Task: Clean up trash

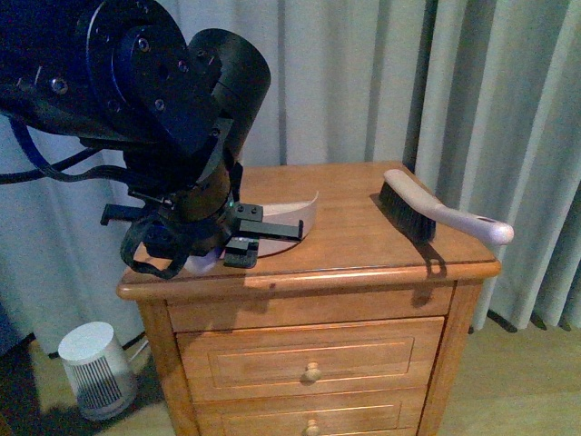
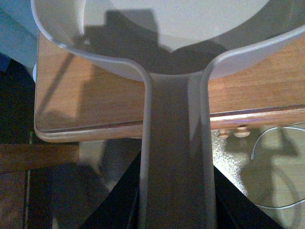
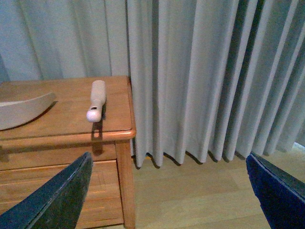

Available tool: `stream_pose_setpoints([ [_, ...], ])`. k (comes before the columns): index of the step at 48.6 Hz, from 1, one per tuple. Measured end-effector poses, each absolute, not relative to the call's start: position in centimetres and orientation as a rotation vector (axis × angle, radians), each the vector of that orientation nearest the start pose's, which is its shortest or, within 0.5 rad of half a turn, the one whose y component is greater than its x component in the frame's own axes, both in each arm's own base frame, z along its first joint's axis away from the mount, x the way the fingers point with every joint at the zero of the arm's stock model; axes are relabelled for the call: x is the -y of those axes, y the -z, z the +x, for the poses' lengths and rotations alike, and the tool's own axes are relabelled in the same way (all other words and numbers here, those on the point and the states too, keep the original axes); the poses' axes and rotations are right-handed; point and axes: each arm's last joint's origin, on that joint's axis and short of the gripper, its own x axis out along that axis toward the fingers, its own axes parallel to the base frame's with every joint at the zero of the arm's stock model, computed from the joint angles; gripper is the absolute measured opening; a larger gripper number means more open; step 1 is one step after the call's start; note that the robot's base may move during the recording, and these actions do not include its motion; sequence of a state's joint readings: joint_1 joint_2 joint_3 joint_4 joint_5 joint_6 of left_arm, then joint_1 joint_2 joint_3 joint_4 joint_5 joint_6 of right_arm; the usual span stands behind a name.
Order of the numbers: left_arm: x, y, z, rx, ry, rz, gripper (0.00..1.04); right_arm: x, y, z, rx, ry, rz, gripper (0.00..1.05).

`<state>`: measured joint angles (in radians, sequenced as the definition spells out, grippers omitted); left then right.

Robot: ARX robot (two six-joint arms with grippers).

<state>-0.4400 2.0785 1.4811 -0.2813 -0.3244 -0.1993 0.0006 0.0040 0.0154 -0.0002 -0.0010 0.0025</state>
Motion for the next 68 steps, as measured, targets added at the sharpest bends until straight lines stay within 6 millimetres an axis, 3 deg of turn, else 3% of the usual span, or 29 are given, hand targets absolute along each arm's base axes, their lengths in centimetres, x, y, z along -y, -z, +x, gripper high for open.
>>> stream_pose_setpoints([
  [9,17.8,-18.0,40.1,-0.719,0.04,0.139,0.27,0.0,-16.8,9.7,0.011,-0.002,0.002,0.97],
  [19,16.7,-22.3,38.3,-0.437,0.087,0.169,0.27,0.0,-16.8,9.7,0.011,-0.002,0.002,0.97],
  [26,14.6,-25.6,35.4,-0.195,0.132,0.185,0.27,0.0,-16.8,9.7,0.011,-0.001,0.002,0.97],
  [33,12.2,-26.9,32.6,-0.074,0.172,0.189,0.27,0.0,-16.8,9.7,0.011,-0.002,0.002,0.97],
  [38,9.2,-27.6,29.5,0.03,0.189,0.208,0.27,0.0,-16.8,9.7,0.011,-0.001,0.002,0.97],
  [52,0.8,-27.0,20.2,0.108,0.155,0.252,0.27,0.0,-16.8,9.7,0.011,-0.001,0.002,0.97],
  [68,-4.8,-24.5,13.4,0.071,0.132,0.289,0.27,0.0,-16.8,9.7,0.011,-0.002,0.002,0.97],
])
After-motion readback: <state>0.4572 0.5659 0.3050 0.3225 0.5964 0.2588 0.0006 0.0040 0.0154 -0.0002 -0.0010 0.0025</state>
